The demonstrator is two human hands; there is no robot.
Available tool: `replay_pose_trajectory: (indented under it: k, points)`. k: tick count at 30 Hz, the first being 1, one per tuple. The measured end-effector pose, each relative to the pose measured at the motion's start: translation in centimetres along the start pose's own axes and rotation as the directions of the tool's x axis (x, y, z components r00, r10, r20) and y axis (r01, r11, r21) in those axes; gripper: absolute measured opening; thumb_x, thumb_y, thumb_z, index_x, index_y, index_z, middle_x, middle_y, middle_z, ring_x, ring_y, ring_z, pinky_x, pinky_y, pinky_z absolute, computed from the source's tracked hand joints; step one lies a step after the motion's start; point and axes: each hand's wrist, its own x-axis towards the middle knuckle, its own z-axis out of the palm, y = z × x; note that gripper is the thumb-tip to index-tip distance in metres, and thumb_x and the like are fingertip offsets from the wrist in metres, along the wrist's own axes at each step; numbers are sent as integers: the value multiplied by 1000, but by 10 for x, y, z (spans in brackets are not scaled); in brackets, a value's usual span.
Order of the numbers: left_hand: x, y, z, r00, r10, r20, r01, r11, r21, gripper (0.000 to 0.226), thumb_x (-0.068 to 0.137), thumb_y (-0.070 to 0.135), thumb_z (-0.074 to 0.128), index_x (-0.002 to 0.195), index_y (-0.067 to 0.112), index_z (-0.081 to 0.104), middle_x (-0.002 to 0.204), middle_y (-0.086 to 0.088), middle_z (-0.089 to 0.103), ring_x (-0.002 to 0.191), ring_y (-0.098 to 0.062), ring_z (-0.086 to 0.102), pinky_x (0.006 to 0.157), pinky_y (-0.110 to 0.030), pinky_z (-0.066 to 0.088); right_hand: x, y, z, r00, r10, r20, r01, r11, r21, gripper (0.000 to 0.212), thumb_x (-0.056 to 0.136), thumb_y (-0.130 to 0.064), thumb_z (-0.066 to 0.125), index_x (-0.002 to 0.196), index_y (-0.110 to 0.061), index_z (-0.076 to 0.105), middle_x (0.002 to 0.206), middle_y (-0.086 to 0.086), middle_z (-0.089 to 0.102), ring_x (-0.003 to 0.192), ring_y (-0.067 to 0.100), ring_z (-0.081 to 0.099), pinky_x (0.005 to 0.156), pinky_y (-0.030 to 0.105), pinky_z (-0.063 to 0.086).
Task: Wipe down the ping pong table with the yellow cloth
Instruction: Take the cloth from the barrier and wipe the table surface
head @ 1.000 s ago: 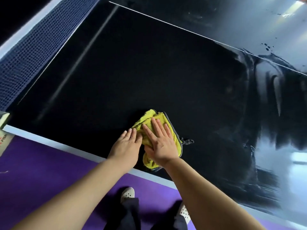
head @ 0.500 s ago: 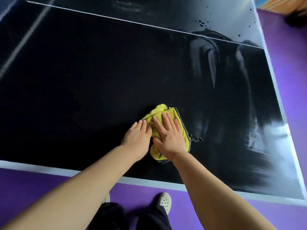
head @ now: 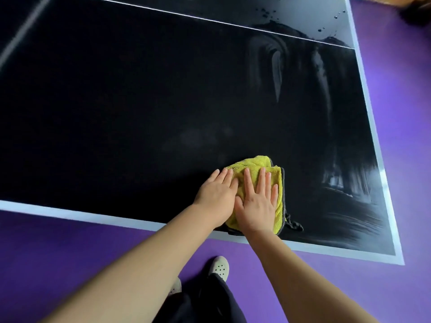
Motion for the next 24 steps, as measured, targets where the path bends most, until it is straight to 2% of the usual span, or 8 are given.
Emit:
replay_pose_trajectory:
  k: [5, 12, 17, 24]
  points:
    - [-47, -31, 16, 999, -50, 5, 50, 998, 32, 52, 102, 23, 21, 149, 6, 8, 157, -17, 4, 145, -28, 1, 117, -40, -2, -26, -51, 19, 999, -34, 25, 34, 999, -21, 72, 86, -54, 11, 155, -33, 9, 163, 8, -5, 150, 23, -13, 118, 40, -14]
    - [-128, -126, 44, 963, -269, 4, 269, 963, -5, 53, 101, 20, 26, 150, 11, 9, 158, -10, 3, 146, -22, 1, 118, -38, 3, -45, -166, 49, 958, -256, 128, 260, 965, -18, 77, 81, -53, 11, 155, -34, 8, 163, 8, -10, 149, 24, -17, 114, 38, -22]
    - [-179, -194, 62, 903, -428, 25, 429, 903, -33, 52, 100, 19, 25, 150, 15, 10, 159, -6, 3, 145, -18, 0, 117, -35, 1, -50, -249, 72, 885, -403, 232, 418, 908, -21, 70, 95, -48, 33, 155, -36, 1, 162, 8, -16, 147, 24, -22, 117, 42, -17]
    - [-229, -249, 83, 812, -574, 107, 582, 809, -80, 59, 96, 11, 30, 151, 16, 8, 159, -5, -1, 145, -17, -1, 117, -33, 1, -50, -322, 98, 745, -598, 295, 636, 770, -46, 69, 96, -58, 34, 155, -39, 3, 163, 7, -15, 148, 25, -20, 120, 44, -12]
